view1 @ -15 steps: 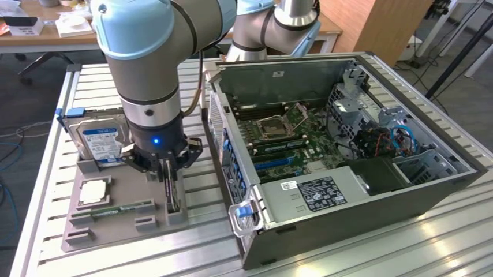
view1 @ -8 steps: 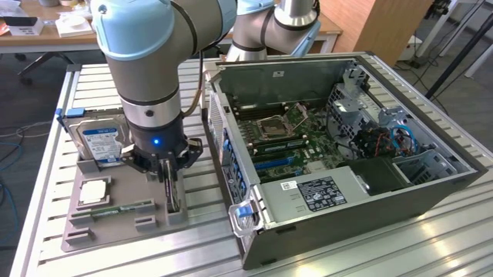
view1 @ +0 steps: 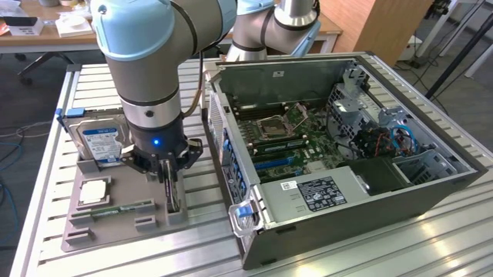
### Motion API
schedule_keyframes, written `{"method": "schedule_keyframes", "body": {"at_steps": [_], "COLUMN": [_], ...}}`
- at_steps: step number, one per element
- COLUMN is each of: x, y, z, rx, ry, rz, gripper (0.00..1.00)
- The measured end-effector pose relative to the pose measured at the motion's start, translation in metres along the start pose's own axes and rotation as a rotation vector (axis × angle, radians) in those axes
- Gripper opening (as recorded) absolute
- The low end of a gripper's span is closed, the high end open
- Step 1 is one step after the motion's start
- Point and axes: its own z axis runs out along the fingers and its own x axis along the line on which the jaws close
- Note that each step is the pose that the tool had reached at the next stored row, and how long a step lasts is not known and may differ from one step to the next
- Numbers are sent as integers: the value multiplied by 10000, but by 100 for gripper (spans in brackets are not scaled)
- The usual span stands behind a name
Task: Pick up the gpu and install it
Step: 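Pick up the gpu and move the gpu toward the slot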
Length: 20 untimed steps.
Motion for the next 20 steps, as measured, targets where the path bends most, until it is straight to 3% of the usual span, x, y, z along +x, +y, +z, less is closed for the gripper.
{"method": "schedule_keyframes", "body": {"at_steps": [5,7,20], "x": [0,0,-3], "y": [0,0,0], "z": [0,0,0], "rx": [1,0,-1], "ry": [0,1,6], "rz": [0,-1,-126], "gripper": [33,26,26]}}
